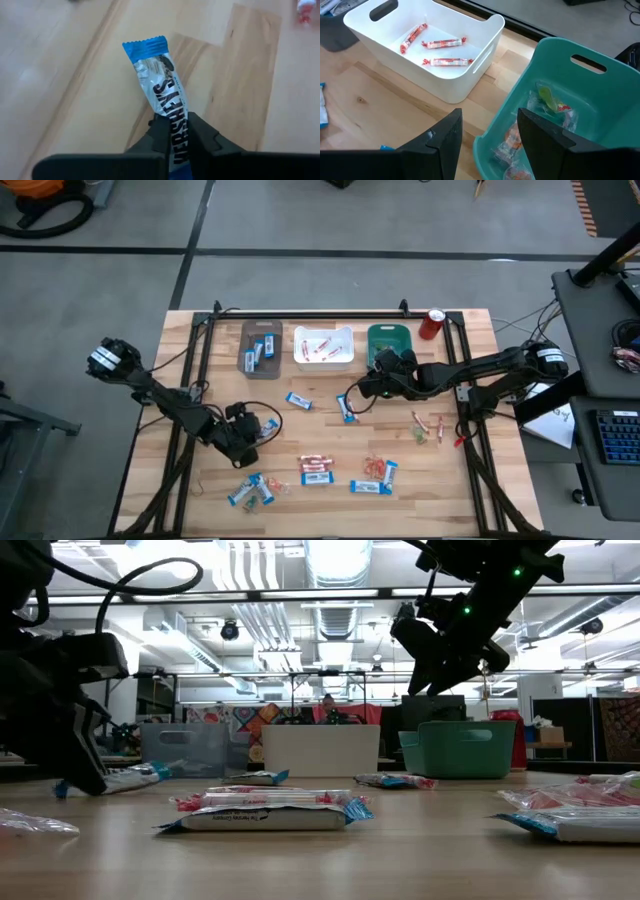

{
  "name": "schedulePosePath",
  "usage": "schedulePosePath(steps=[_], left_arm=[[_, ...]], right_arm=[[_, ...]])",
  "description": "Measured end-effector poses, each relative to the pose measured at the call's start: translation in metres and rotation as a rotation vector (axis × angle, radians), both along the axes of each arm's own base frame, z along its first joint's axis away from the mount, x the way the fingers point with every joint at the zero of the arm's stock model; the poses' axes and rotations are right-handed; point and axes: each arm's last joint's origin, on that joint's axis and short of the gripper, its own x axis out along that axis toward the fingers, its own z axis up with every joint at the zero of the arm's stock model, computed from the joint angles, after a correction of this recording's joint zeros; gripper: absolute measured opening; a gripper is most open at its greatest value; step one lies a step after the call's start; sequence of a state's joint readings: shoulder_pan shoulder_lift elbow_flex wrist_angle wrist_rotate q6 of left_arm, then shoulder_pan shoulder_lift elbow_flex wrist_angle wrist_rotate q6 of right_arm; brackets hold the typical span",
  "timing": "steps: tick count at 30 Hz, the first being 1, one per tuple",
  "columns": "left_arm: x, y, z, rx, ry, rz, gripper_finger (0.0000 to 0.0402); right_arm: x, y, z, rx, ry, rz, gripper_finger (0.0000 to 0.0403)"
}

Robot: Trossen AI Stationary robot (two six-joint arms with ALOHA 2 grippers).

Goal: Sort candy
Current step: Put the white chocolate into the gray bin

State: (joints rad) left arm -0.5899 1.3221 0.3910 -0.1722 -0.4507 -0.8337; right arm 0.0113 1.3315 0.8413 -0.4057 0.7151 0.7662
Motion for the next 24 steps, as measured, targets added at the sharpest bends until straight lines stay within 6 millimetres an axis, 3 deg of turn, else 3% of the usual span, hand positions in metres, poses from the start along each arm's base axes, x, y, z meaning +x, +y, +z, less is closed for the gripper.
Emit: schedulePosePath(steps=[5, 10, 16, 19, 24], left_arm=[[-0.002, 0.006, 0.022, -0.051, -0.102, 0.009, 0.0013], [0.003, 0.028, 0.055, -0.025, -0.259, 0.15, 0.0013], [0.005, 0.084, 0.101, 0.176, -0.195, 0.334, 0.0013], [0.003, 0.117, 0.114, 0.265, -0.114, 0.394, 0.0013], [0.001, 0.175, 0.117, 0.147, -0.059, 0.393, 0.0013]], right_arm=[[0.0, 0.0, 0.0, 0.004, 0.003, 0.006, 0.0183], [0.0, 0.0, 0.0, 0.005, 0.003, 0.007, 0.0183], [0.0, 0.0, 0.0, 0.004, 0.003, 0.008, 0.0183], [0.0, 0.0, 0.0, 0.004, 0.003, 0.009, 0.0183], [0.0, 0.002, 0.0, 0.013, 0.001, 0.016, 0.0183]])
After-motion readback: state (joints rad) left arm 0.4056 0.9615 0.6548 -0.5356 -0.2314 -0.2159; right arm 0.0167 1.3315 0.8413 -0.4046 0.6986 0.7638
